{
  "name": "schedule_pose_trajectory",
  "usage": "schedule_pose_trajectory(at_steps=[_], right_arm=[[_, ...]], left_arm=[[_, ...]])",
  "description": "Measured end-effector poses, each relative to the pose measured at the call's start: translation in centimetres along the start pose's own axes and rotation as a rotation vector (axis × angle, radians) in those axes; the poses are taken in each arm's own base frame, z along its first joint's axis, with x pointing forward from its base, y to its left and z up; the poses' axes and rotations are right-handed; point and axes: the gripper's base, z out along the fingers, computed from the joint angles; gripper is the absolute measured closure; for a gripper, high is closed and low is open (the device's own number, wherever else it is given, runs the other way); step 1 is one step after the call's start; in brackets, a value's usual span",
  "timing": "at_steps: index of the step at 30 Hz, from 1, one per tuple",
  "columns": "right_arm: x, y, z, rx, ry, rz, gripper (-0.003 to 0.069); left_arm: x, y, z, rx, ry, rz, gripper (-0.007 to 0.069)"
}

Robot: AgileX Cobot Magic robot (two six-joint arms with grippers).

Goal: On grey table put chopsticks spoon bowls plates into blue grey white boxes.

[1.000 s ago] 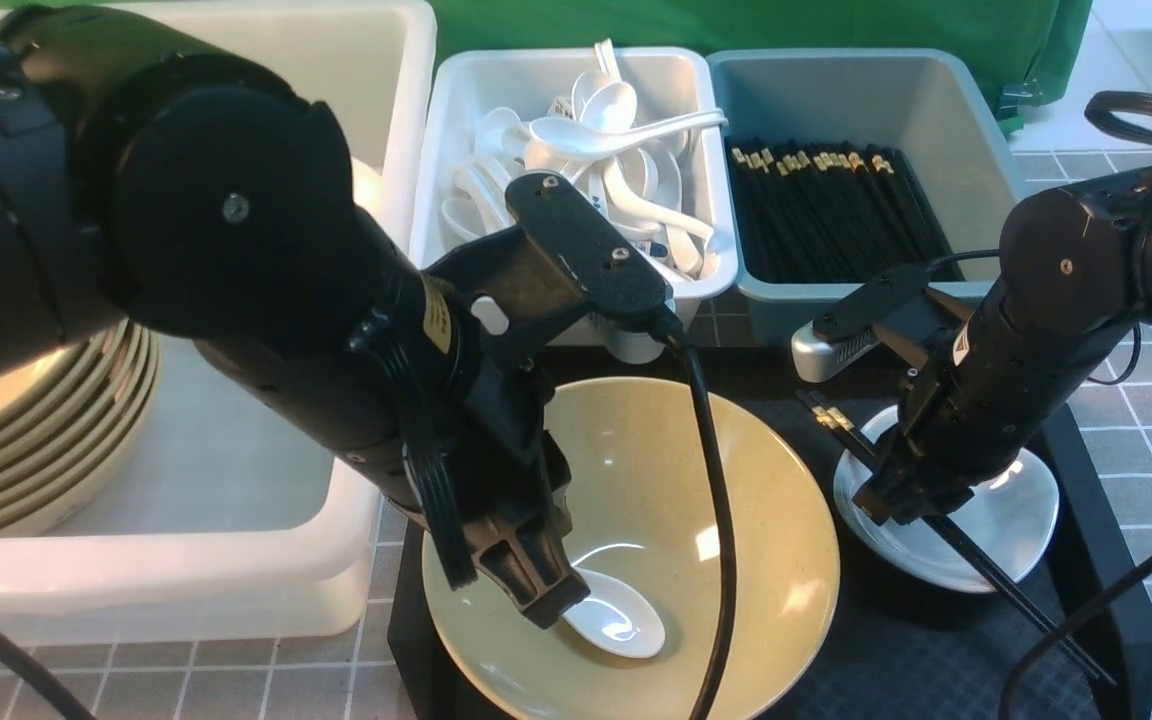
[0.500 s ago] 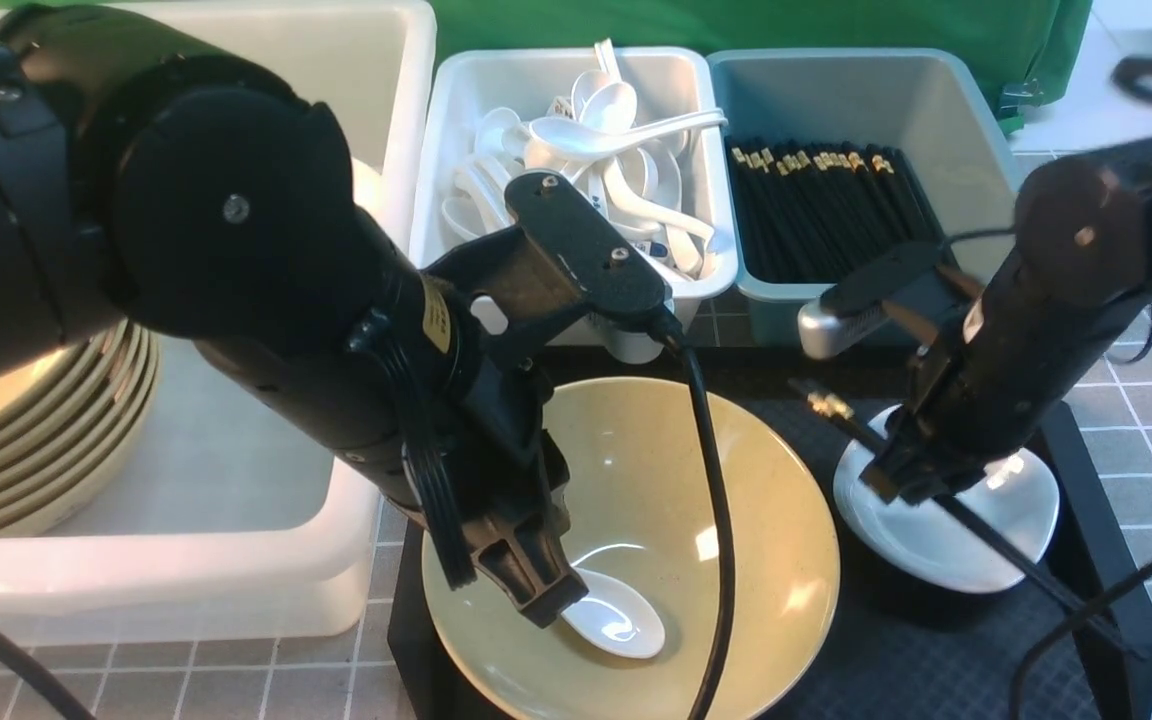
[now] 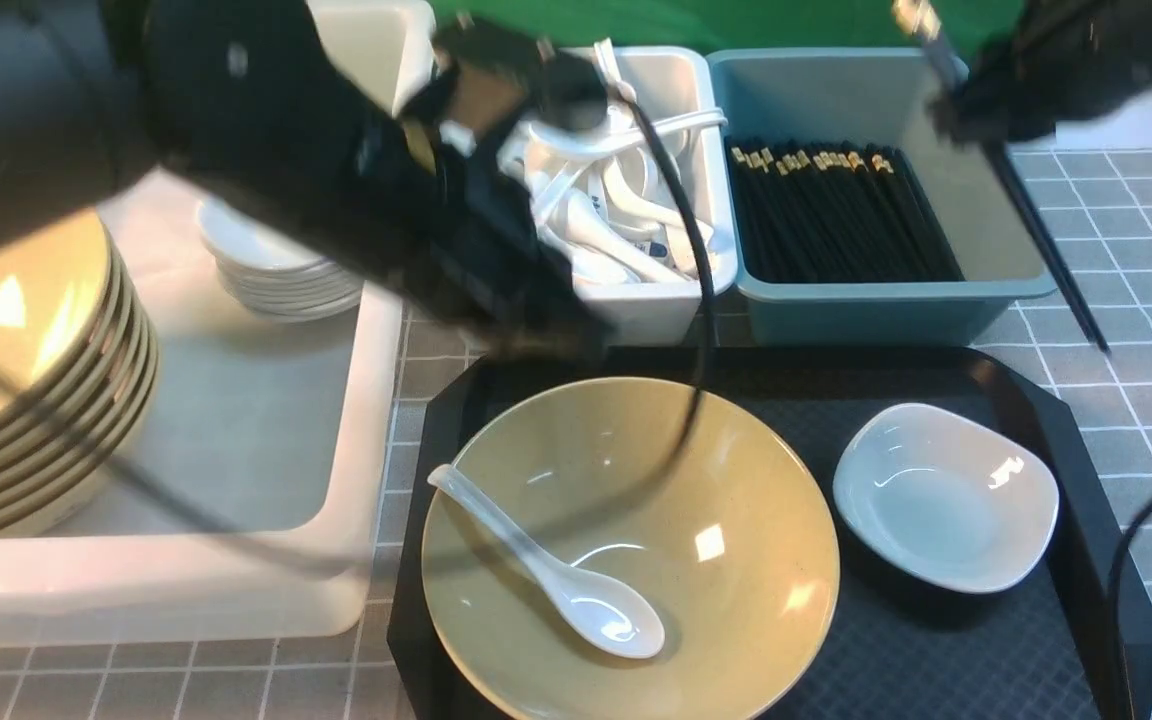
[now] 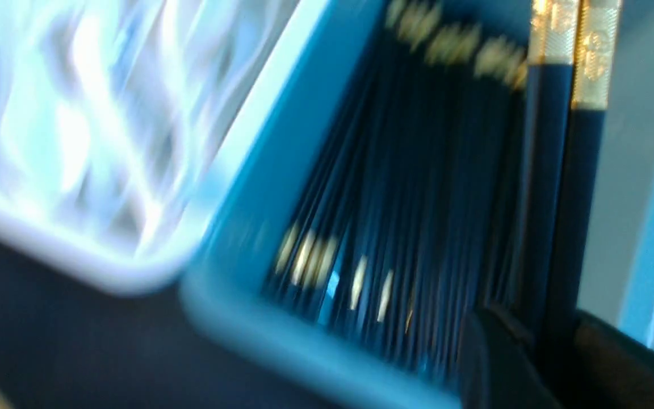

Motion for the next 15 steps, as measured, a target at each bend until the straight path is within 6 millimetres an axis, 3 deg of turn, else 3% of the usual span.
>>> schedule_pose_trajectory(at_steps=[2,3,7,15], right_arm=[[-1.4,-0.7,1.4,-0.011,-0.067,0.057,0.0498],[-1.7,-0.8,1.7,-0.011,-0.089,0.068,0.0498],[-4.0,-1.5,6.2,-0.018,-0.226,0.155,0.0498],[-4.3,-2.1,12.9,0.000,-0.296,0.169,0.0498]], left_arm=[[-2.4,1.7,0.2,-0.014,-0.124,-0.017,0.0636],[-2.7,1.8,0.2,-0.016,-0.140,-0.013,0.0636],[-5.6,2.4,-1.1,-0.063,-0.310,0.063,0.0636],[-5.9,1.9,-2.7,-0.070,-0.321,0.126,0.0636]])
